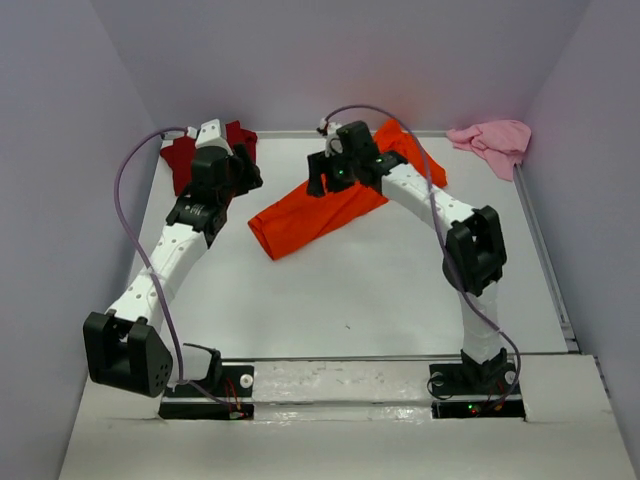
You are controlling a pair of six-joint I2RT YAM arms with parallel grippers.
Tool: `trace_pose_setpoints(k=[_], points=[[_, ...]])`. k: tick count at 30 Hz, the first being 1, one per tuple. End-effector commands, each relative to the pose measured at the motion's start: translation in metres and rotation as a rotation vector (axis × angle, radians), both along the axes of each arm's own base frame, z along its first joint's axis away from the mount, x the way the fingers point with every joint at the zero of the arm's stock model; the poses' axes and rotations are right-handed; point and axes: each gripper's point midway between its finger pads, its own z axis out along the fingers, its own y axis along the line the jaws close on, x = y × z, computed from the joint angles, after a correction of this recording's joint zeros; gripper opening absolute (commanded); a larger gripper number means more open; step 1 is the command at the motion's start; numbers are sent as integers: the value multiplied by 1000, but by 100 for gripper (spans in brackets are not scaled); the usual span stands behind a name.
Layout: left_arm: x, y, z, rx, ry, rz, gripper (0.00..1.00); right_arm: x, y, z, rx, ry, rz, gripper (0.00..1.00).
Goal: Fold and stack the t-shirts
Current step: Fold the tshirt
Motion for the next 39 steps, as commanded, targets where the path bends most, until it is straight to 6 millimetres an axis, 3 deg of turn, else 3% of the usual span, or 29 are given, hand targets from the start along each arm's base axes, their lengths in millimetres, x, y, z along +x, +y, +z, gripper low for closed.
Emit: trace_pose_setpoints(k=[1, 7, 16, 21, 30, 35, 36, 37, 39], points=[[0, 13, 36, 4, -123, 50, 69, -28, 48, -49, 56, 108, 123, 70], [0, 19, 39, -2, -128, 61, 70, -60, 101, -81, 74, 173, 214, 70], [3, 21, 36, -9, -120, 58, 70, -89, 148, -82, 123, 201, 311, 70], [2, 23, 37, -11, -122, 60, 70, -90, 158, -86, 157, 224, 339, 70], [1, 23, 39, -12, -126, 59, 70, -95, 163, -134, 152, 316, 344, 70], [0, 23, 39, -11, -127, 55, 70, -107, 152, -156, 126, 371, 330, 69], [1, 23, 40, -11, -129, 55, 70, -110, 150, -151, 129, 372, 327, 69], [1, 23, 40, -11, -129, 57, 70, -124, 144, -161, 110, 408, 333, 69], [1, 23, 40, -9, -128, 56, 70, -133, 131, -165, 85, 425, 306, 68]])
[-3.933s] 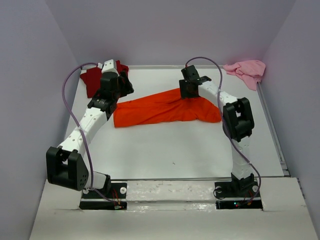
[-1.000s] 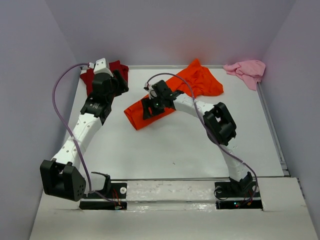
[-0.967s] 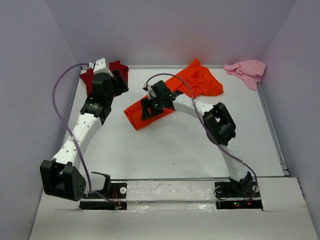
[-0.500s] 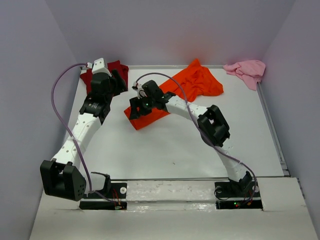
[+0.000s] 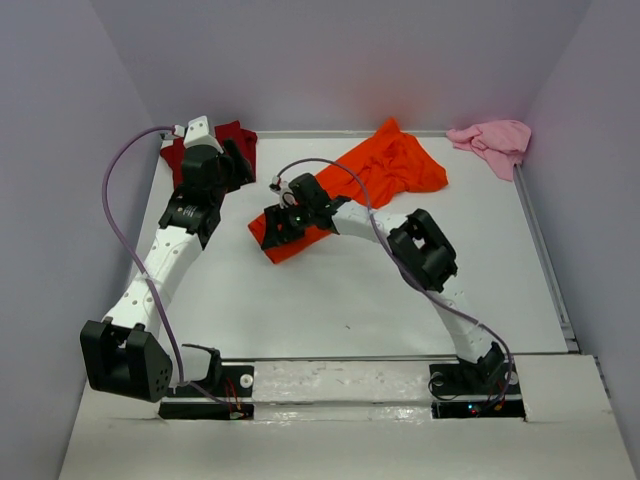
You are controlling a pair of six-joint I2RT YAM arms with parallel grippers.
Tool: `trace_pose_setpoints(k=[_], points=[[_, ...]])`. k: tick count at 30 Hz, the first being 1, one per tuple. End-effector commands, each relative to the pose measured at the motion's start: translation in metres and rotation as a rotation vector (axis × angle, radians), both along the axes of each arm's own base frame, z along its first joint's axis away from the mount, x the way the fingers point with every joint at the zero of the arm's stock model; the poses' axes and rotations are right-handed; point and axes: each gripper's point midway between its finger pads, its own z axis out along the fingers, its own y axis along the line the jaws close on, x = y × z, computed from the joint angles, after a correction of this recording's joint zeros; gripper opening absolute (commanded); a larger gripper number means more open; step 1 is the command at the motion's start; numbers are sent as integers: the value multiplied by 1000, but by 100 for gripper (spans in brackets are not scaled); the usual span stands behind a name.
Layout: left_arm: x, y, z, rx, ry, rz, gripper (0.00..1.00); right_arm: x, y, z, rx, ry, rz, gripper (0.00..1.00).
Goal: Fold and stack the t-shirts
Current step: Fold the tshirt
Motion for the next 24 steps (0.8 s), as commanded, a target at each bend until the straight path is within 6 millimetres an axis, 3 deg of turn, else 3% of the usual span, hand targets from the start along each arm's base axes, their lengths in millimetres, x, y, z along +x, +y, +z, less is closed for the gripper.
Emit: trace_pose_setpoints(k=[1, 2, 3, 4, 5, 7, 8, 9, 10, 11, 12, 13, 14, 15, 16, 17, 18, 20, 22, 24], points=[[1, 3, 16, 0, -54, -1, 70, -35, -25, -1, -65, 65, -9, 68], [1, 3, 15, -1, -53, 0, 70, -50, -41, -17, -109, 110, -17, 68], [1, 2, 15, -2, -52, -3, 70, -61, -47, -17, -125, 118, -21, 68], [1, 3, 14, -4, -51, -3, 70, -65, -55, -1, -119, 99, -40, 68], [2, 2, 15, -6, -52, -2, 70, -87, -72, -18, -169, 139, -38, 68], [2, 5, 15, -6, -51, 3, 70, -104, -89, -21, -207, 155, -69, 68], [2, 5, 15, -9, -50, 2, 70, -116, -93, -7, -195, 140, -65, 68], [2, 5, 13, -8, -47, 0, 70, -132, -113, -23, -247, 183, -93, 67], [3, 5, 13, -12, -47, 0, 70, -145, -119, -24, -256, 189, -87, 67], [3, 5, 12, -13, -44, 0, 70, -155, -122, -11, -239, 184, -91, 67], [3, 4, 11, -12, -42, -5, 70, -170, -139, -24, -285, 201, -110, 67], [4, 4, 12, -14, -42, -6, 70, -180, -144, -23, -285, 201, -112, 67], [4, 4, 11, -14, -42, -6, 70, -187, -147, -9, -252, 197, -120, 67], [4, 4, 11, -14, -41, -4, 70, -196, -152, -7, -250, 204, -123, 66], [4, 4, 10, -14, -38, -2, 70, -214, -166, -17, -284, 224, -124, 66], [4, 4, 9, -12, -36, -3, 70, -222, -172, -16, -284, 230, -125, 66], [4, 4, 9, -12, -36, -3, 70, -228, -175, -2, -248, 220, -139, 66], [5, 4, 9, -13, -36, -3, 70, -243, -201, -12, -285, 247, -175, 67], [5, 4, 8, -12, -35, -3, 70, -256, -217, -3, -276, 251, -199, 67], [4, 5, 9, -10, -36, 0, 70, -268, -237, -8, -304, 276, -226, 67]])
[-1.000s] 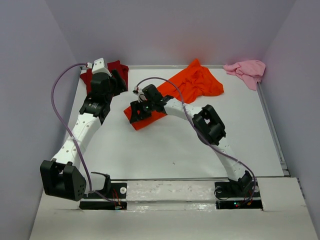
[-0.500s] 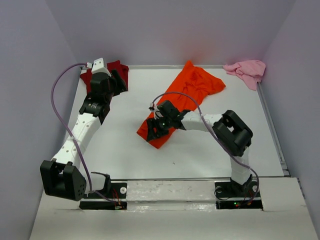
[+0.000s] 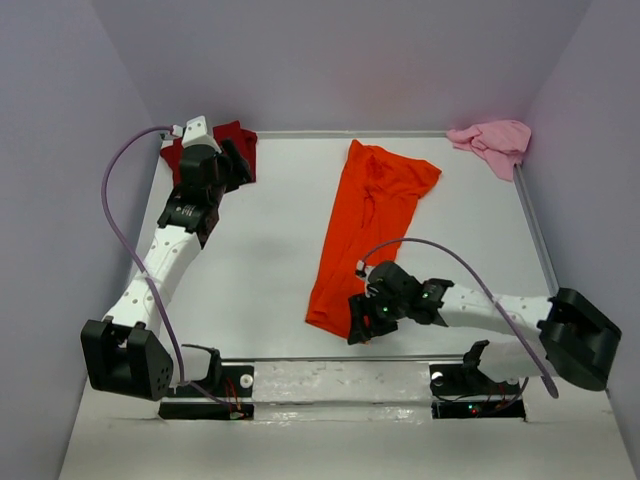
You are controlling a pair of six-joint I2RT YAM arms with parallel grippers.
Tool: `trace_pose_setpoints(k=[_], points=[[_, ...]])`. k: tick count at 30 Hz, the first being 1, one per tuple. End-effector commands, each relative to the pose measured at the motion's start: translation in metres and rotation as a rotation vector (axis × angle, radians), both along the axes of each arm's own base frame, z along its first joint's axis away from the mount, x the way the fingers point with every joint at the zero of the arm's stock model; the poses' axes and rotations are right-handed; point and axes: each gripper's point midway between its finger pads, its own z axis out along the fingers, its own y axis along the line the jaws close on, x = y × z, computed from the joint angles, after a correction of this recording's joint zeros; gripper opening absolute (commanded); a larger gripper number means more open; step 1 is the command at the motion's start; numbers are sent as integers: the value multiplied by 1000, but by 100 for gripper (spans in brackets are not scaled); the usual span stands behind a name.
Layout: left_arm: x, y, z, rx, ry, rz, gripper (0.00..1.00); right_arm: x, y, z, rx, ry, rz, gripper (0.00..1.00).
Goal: Fold and stack the t-shirts
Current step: Fold the tshirt
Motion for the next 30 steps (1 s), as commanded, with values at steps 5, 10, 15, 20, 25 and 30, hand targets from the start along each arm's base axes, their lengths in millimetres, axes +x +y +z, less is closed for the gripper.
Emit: trace_pose_setpoints(k=[5, 10, 15, 20, 25, 30], points=[[4, 0, 8, -2, -34, -5, 70, -31, -61, 10, -76, 30, -136, 67], [3, -1, 6, -6, -31, -8, 70, -8, -46, 68, 41, -123, -132, 68], [4, -2, 5, -7, -26, -11, 70, 42, -24, 108, 22, -317, -153, 68], [5, -5, 10, -20, -49, -21, 70, 109, -7, 132, -97, -528, -240, 68], [7, -10, 4, -29, -34, -42, 70, 182, -5, 142, -135, -600, -312, 68], [7, -10, 6, -31, -38, -45, 70, 282, -19, 128, -188, -579, -411, 68]])
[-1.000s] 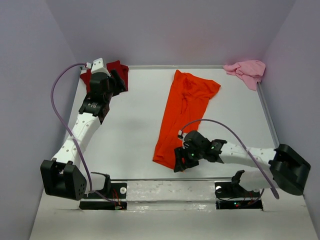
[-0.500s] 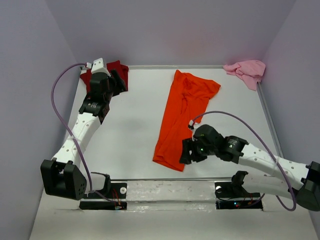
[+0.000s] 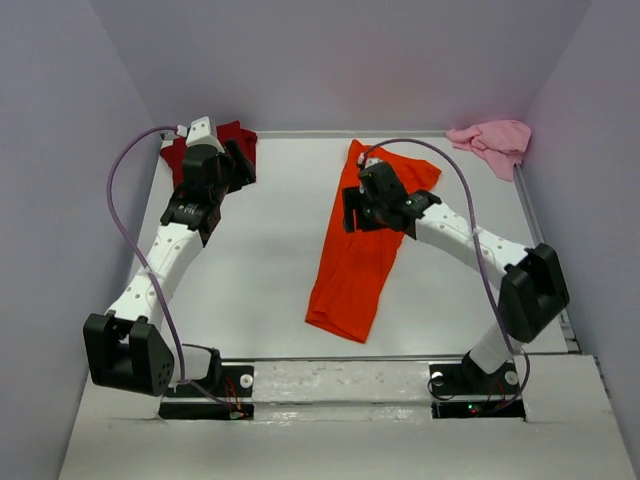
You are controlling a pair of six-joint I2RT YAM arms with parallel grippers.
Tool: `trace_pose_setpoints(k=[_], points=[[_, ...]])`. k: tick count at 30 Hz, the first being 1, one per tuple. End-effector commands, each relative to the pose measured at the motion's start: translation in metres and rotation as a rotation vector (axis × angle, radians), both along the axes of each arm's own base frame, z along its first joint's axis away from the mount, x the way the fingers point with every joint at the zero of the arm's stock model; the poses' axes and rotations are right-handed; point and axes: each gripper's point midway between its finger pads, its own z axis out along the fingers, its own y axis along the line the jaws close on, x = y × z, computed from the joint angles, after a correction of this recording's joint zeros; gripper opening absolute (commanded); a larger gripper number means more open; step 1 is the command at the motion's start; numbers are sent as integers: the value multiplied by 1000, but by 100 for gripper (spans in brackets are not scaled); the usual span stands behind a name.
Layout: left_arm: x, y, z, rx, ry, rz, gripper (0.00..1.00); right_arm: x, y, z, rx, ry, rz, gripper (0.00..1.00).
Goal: Fold and stack the t-shirts
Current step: Fold the tshirt
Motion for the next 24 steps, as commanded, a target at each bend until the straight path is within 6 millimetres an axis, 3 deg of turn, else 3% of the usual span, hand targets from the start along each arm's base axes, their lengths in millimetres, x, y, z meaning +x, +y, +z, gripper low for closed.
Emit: trace_pose_setpoints(k=[1, 2, 3, 4, 5, 6, 7, 8, 12, 14, 15, 17, 19, 22, 24], points=[[3, -2, 14, -20, -54, -9, 70, 82, -5, 29, 26, -130, -60, 68], [3, -3, 15, -19, -54, -11, 70, 96, -8, 29, 25, -132, -77, 68], [2, -3, 15, -18, -55, -13, 70, 116, -21, 12, 4, -106, -118, 68], [2, -3, 16, -20, -57, -12, 70, 128, -24, 12, 4, -110, -132, 68], [2, -3, 15, -18, -55, -13, 70, 149, -32, 25, 28, -137, -156, 68], [2, -3, 16, -19, -57, -14, 70, 160, -36, 24, 27, -139, -172, 68], [2, -4, 16, -20, -55, -20, 70, 172, -41, 10, 16, -120, -187, 68], [2, -5, 18, -25, -59, -24, 70, 186, -45, 18, 26, -144, -204, 68], [2, -8, 15, -32, -53, -39, 70, 222, -78, 4, 45, -123, -294, 68], [2, -8, 14, -31, -50, -39, 70, 236, -93, -2, 57, -119, -321, 68], [2, -8, 14, -31, -50, -39, 70, 242, -97, -17, 42, -98, -329, 68], [2, -9, 14, -33, -50, -43, 70, 252, -99, -20, 46, -103, -327, 68], [2, -9, 16, -34, -54, -46, 70, 262, -111, -37, 48, -76, -343, 68], [1, -9, 17, -36, -57, -46, 70, 273, -117, -60, 57, -42, -350, 68], [1, -11, 18, -41, -59, -51, 70, 272, -108, -82, 107, 21, -314, 68]])
